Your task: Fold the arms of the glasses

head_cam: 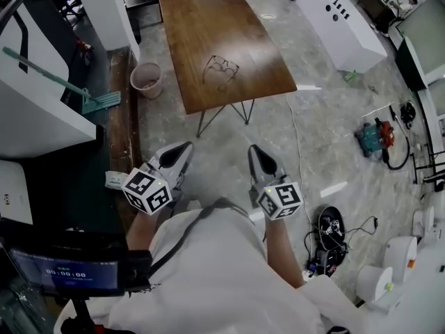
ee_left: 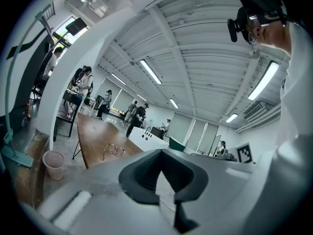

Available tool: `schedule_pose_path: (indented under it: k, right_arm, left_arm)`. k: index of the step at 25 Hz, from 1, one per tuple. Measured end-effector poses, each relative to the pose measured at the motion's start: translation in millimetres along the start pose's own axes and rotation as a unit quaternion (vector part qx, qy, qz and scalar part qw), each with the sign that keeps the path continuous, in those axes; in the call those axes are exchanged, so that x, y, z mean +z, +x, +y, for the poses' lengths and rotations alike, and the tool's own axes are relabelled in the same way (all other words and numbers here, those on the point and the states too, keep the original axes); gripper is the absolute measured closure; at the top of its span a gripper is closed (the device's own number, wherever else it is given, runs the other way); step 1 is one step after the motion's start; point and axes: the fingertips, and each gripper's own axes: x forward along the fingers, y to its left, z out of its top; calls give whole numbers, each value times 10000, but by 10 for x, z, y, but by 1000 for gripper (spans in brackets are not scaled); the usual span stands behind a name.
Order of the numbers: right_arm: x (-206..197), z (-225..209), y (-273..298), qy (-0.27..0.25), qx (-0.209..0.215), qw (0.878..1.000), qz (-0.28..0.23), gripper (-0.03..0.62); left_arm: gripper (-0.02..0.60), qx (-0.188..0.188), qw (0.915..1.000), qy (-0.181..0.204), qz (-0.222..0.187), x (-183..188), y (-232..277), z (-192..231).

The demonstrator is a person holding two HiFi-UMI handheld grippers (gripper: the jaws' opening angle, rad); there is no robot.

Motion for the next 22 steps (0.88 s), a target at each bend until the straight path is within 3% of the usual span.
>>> schedule_pose_path:
  k: [10, 22]
  right_arm:
    - [-55, -43, 330, 213, -137, 9996, 109, 586]
    - [137, -806, 1335, 168, 360, 9989, 237, 585]
  left_arm:
    - [579, 2, 10000, -40, 50, 101, -7, 393]
    - [578, 316, 9994, -77, 149, 282, 936, 926]
